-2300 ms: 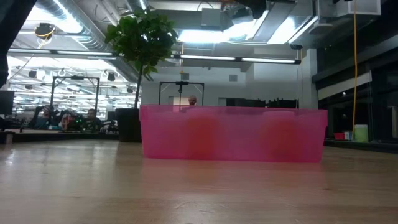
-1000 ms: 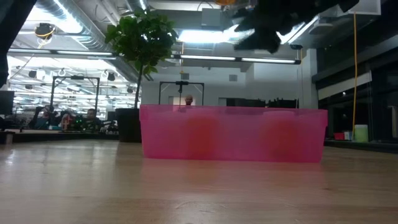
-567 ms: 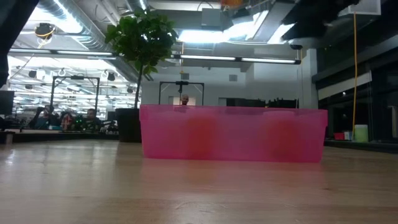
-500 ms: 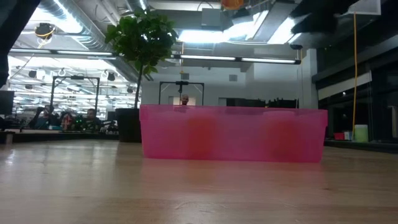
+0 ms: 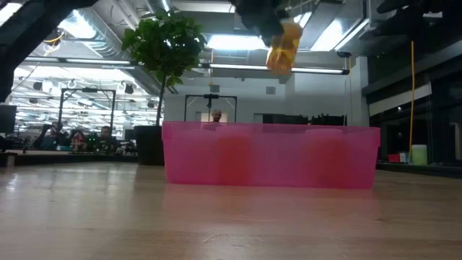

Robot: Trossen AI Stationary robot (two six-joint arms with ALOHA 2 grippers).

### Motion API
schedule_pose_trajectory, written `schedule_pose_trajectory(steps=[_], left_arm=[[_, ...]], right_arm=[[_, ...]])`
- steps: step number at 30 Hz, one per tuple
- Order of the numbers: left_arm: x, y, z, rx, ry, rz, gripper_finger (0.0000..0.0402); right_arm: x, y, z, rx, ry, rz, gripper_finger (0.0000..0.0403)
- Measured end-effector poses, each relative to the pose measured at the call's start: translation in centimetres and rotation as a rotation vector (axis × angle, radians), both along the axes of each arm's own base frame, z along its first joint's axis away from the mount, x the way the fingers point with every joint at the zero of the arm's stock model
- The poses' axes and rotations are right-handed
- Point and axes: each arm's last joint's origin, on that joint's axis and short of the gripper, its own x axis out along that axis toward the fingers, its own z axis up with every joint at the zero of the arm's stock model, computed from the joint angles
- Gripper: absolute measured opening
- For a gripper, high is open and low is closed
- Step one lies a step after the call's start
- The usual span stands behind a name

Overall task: Pick and place pill bottles into a basket
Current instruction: Put the orange pill bottle into the red bin

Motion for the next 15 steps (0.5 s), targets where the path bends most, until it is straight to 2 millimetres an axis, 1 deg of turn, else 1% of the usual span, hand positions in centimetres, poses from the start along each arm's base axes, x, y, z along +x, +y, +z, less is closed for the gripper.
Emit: schedule_pose_trajectory(steps=[4,9,11,15], left_arm=[[0.6,1.0,-1.4,-0.008,0.035,0.023,0.0208],[1.1,2.2,-2.5,-0.046,0.01,0.027,0.0208],[1.1,2.6,-3.7,-0.058,0.03,0.039,0.0208],[1.5,2.8,-5.7,-0.07,0.022,0.044,0.0208]], right_arm=[[0.2,0.3,-0.1,-0.015,0.014,0.028,0.0274],[0.3,0.5,-0.1,-0.02,0.021,0.052,0.0274],[0.3,0.6,-0.2,-0.017,0.023,0.059,0.0274],[0.6,0.9,-0.3,-0.006,0.03,0.068,0.0274]])
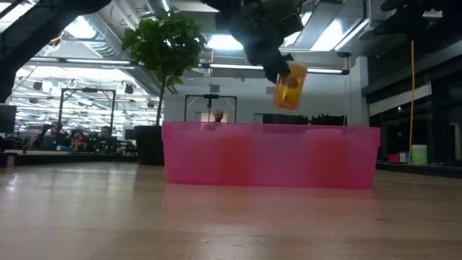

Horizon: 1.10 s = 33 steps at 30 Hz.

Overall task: Pick and place pill bottles into a basket
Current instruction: Put the orange pill bottle into the red bin

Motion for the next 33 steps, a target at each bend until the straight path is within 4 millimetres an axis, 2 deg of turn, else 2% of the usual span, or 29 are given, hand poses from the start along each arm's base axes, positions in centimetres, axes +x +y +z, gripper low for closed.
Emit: schedule_pose_trajectory(steps=[5,8,12,15,17,19,22,27,33], left_arm=[[0.4,-0.4,-1.3,-0.036,-0.06,-0.005,0.0208],[0.0,-0.1,-0.8,-0.037,-0.111,0.02,0.0208],[-1.9,0.6,2.2,-0.037,-0.259,0.062,0.0208],[-4.1,0.0,5.1,-0.012,-0.478,0.071,0.0208],[-5.7,-0.4,5.9,-0.021,-0.598,0.09,0.0208],[-7.1,-0.6,4.5,-0.024,-0.612,0.144,0.0208],[-8.4,-1.0,1.1,-0.01,-0.502,0.194,0.0208],[-9.1,-1.4,0.1,0.006,-0.441,0.182,0.0208],[-8.5,-1.5,-2.5,0.024,-0.343,0.154,0.0208]], right_arm=[[0.2,0.3,-0.2,0.015,0.014,0.003,0.0274],[0.2,0.3,-0.2,0.02,0.018,0.009,0.0274],[0.3,0.4,-0.4,0.031,0.032,0.002,0.0274],[0.4,0.4,-0.4,0.031,0.036,0.001,0.0274],[0.5,0.4,-0.4,0.029,0.039,0.0,0.0274],[0.5,0.4,-0.4,0.023,0.041,-0.006,0.0274],[0.6,0.5,-0.5,0.018,0.042,-0.013,0.0274],[1.0,0.5,-0.4,0.005,0.028,-0.033,0.0274],[1.5,0.7,-0.3,0.004,0.011,-0.044,0.0274]])
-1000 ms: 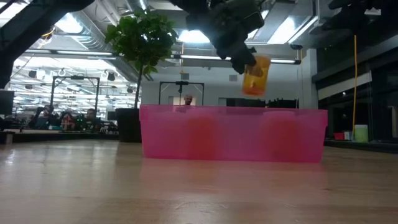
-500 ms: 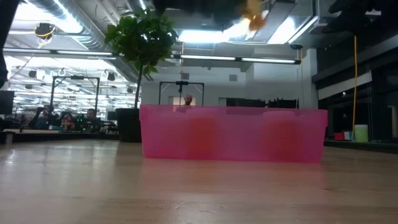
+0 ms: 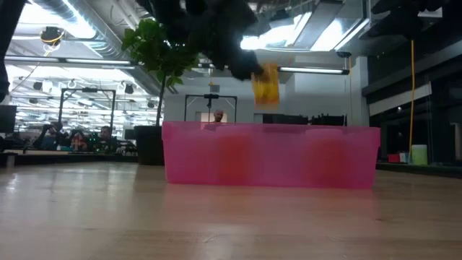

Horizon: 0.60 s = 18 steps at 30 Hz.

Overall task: Pick and place pill bottles into a basket
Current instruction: Put the orange pill bottle into the red bin

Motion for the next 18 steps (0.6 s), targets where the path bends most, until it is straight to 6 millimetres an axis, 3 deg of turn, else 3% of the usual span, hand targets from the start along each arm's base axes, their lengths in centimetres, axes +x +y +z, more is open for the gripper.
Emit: schedule_pose_trajectory(steps=[3,18], left_arm=[[0.4,-0.4,-1.6,0.003,0.055,-0.021,0.0208],[2.4,-1.1,-4.9,-0.006,0.057,-0.044,0.0208]], right_arm=[[0.3,0.1,-0.1,-0.004,0.012,0.0,0.0274],[0.7,0.3,-0.3,-0.032,0.028,0.016,0.0274]])
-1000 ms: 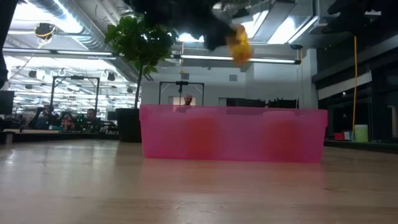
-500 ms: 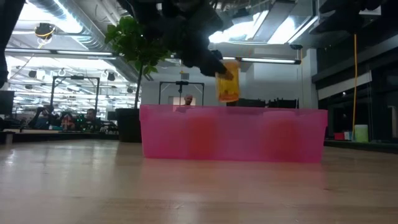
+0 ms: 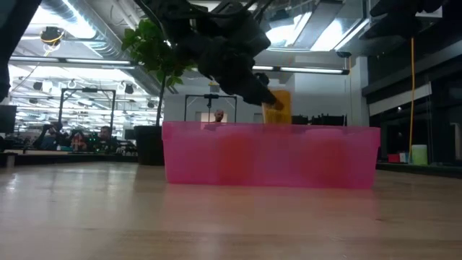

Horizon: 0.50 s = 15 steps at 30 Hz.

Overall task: Pick and place pill bottles into a basket
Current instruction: Put the orange pill bottle into the red bin

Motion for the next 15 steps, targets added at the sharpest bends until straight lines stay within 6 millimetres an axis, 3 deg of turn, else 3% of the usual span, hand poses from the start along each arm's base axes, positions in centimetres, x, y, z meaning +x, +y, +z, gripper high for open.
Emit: schedule_pose_trajectory(steps=[15], left_arm=[[1.2,0.1,-2.7,-0.066,0.037,0.055,0.0208]], right_arm=[[0.0,0.1,0.0,-0.027,0.017,0.046,0.0274]])
